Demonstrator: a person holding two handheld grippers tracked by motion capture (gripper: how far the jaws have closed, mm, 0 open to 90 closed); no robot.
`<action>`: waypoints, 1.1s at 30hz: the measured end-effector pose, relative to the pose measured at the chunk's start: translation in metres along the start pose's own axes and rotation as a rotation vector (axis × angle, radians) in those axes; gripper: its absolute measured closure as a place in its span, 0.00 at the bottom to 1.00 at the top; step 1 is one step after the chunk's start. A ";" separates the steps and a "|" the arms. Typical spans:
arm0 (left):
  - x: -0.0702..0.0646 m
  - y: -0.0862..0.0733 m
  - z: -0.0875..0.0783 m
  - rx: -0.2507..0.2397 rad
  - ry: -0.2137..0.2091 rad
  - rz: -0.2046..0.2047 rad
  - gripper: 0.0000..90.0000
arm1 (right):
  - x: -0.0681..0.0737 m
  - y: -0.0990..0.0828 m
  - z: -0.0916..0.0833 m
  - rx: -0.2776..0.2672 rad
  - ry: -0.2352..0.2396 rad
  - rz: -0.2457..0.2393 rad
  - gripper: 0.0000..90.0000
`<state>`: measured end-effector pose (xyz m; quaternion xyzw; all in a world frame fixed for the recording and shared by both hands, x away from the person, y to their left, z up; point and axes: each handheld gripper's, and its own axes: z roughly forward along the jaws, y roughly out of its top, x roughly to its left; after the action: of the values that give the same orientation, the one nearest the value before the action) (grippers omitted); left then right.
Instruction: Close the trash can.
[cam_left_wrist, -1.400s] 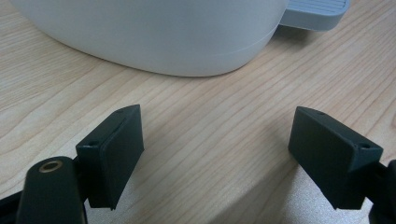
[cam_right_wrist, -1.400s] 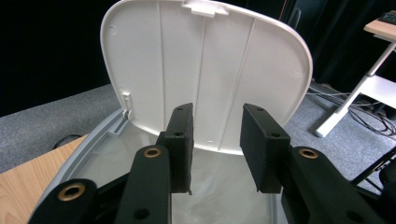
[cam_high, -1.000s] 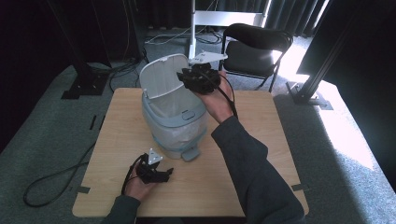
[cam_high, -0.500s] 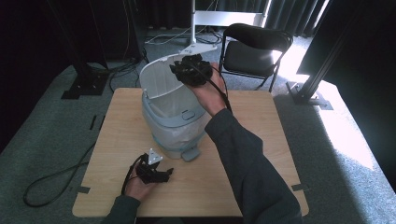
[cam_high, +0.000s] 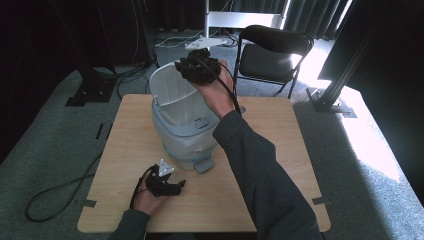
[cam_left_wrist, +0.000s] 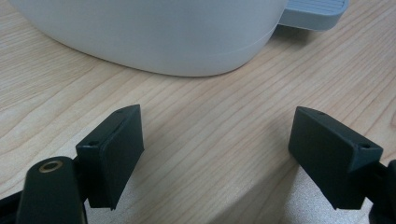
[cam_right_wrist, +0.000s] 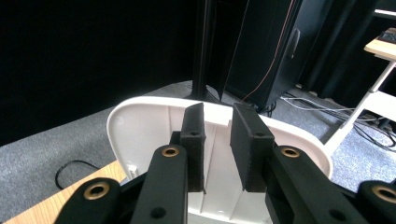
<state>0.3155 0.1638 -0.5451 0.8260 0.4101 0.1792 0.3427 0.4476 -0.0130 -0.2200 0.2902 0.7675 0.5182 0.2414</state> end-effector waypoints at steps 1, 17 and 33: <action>0.000 0.000 0.000 0.000 0.000 -0.001 0.20 | 0.000 0.002 0.000 -0.001 -0.004 -0.005 0.83; 0.000 0.000 0.000 -0.002 0.000 -0.001 0.20 | -0.008 0.024 0.016 0.006 -0.064 0.022 0.81; -0.001 0.000 0.000 -0.002 -0.003 -0.001 0.20 | -0.007 0.024 0.024 0.075 -0.078 0.001 0.83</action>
<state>0.3152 0.1634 -0.5453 0.8256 0.4100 0.1782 0.3442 0.4732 0.0047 -0.2056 0.3194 0.7763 0.4771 0.2601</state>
